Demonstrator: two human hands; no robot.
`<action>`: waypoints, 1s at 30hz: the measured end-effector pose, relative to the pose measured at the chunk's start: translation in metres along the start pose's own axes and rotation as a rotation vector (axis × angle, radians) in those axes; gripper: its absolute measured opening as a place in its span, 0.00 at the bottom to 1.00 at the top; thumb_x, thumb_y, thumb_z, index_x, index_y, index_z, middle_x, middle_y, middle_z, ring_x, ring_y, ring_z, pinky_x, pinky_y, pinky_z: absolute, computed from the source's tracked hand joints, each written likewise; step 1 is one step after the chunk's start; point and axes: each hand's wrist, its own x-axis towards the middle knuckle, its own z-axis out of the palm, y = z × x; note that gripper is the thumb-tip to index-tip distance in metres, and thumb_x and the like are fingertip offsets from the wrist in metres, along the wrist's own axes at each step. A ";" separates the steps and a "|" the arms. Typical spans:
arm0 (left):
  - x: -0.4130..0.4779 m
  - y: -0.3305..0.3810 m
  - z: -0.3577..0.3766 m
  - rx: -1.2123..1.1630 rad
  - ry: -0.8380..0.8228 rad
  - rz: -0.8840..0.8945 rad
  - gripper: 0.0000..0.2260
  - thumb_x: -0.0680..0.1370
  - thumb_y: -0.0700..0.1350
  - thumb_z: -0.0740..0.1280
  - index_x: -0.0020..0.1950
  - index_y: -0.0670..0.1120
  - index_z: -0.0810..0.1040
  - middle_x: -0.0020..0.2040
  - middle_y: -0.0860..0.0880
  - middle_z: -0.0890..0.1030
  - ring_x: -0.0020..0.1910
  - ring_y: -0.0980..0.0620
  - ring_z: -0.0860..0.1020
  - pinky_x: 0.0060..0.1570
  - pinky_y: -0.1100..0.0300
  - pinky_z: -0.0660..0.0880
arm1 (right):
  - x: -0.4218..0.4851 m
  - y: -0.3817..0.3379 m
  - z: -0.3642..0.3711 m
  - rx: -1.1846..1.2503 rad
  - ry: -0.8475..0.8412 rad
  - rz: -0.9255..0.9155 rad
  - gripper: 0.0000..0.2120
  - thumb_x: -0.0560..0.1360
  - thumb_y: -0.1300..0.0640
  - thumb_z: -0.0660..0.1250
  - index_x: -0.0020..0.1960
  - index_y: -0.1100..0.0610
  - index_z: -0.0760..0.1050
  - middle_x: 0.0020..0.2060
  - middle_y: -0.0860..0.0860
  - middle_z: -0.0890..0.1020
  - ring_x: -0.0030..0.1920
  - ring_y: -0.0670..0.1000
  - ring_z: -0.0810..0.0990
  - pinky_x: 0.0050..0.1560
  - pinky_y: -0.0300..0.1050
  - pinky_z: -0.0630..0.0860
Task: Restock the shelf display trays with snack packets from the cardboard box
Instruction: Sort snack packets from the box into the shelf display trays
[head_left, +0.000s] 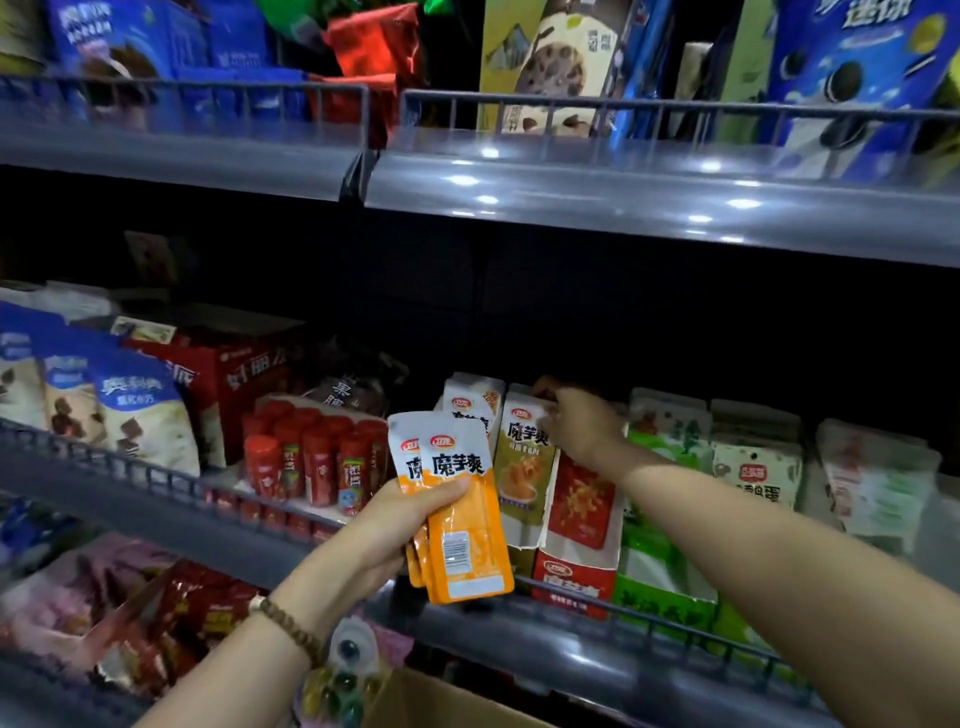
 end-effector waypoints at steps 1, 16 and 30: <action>-0.002 -0.001 0.002 0.034 0.005 0.013 0.10 0.74 0.45 0.71 0.53 0.44 0.79 0.44 0.45 0.85 0.42 0.47 0.84 0.48 0.50 0.79 | -0.003 0.000 0.001 -0.058 0.032 -0.017 0.17 0.77 0.56 0.64 0.65 0.51 0.71 0.56 0.54 0.79 0.56 0.56 0.78 0.49 0.44 0.72; -0.078 -0.018 0.072 -0.157 0.122 -0.048 0.14 0.80 0.54 0.59 0.48 0.48 0.79 0.41 0.46 0.85 0.43 0.45 0.83 0.45 0.51 0.79 | -0.213 -0.042 -0.014 1.442 -0.196 0.404 0.14 0.76 0.61 0.66 0.61 0.57 0.74 0.50 0.55 0.84 0.47 0.55 0.84 0.47 0.51 0.81; -0.202 -0.064 0.110 0.110 0.149 0.313 0.15 0.73 0.56 0.62 0.49 0.46 0.76 0.42 0.49 0.83 0.41 0.55 0.82 0.40 0.62 0.77 | -0.357 -0.037 -0.037 1.739 -0.118 0.511 0.32 0.64 0.52 0.78 0.63 0.61 0.72 0.55 0.59 0.82 0.55 0.59 0.81 0.54 0.54 0.79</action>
